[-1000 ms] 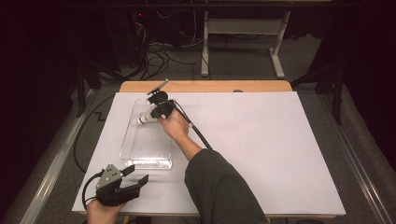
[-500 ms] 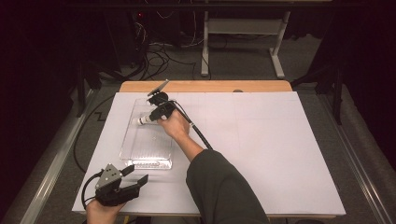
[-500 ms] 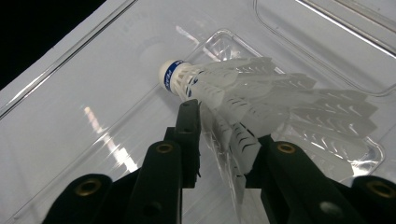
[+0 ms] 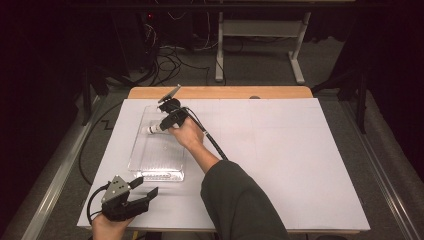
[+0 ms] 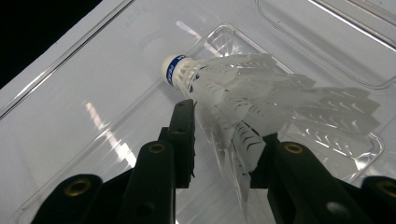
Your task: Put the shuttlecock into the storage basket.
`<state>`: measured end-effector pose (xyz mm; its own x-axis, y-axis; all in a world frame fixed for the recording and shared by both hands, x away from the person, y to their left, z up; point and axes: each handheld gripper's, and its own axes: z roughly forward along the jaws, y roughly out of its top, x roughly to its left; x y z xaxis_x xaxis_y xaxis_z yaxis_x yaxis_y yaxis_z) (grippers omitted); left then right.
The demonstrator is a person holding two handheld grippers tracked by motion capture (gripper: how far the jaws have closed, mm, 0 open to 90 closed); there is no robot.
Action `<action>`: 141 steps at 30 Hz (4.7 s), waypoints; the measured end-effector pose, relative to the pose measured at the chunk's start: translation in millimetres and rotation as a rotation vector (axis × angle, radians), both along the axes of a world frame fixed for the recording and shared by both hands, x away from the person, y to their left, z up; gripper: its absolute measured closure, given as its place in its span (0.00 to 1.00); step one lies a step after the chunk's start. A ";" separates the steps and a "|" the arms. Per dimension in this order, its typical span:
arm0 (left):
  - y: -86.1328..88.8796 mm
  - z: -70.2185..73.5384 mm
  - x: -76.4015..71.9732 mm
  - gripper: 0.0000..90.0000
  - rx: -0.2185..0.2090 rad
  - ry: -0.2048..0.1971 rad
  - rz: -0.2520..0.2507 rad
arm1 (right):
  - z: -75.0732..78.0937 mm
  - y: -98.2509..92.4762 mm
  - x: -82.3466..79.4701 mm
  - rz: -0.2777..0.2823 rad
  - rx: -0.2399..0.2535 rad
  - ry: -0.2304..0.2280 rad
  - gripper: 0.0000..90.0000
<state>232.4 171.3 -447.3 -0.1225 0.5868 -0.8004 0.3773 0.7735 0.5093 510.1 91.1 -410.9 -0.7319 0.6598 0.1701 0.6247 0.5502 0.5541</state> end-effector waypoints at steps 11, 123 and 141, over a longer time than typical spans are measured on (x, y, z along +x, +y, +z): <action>-2.5 0.5 0.0 0.40 -0.012 0.016 0.008 | 2.1 -1.2 -2.4 -0.011 -0.024 -0.006 0.78; -4.9 -0.1 3.8 0.40 -0.008 0.026 0.006 | 33.9 -59.6 -21.0 -0.027 -0.024 -0.051 0.77; -4.1 -1.6 6.1 0.40 0.005 0.017 0.006 | 36.8 -97.7 -24.5 -0.071 -0.007 -0.110 0.68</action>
<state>238.5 167.2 -448.9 -0.1395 0.5903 -0.7950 0.3810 0.7731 0.5071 485.6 -6.6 -374.1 -0.6970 0.7119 0.0866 0.5981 0.5104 0.6179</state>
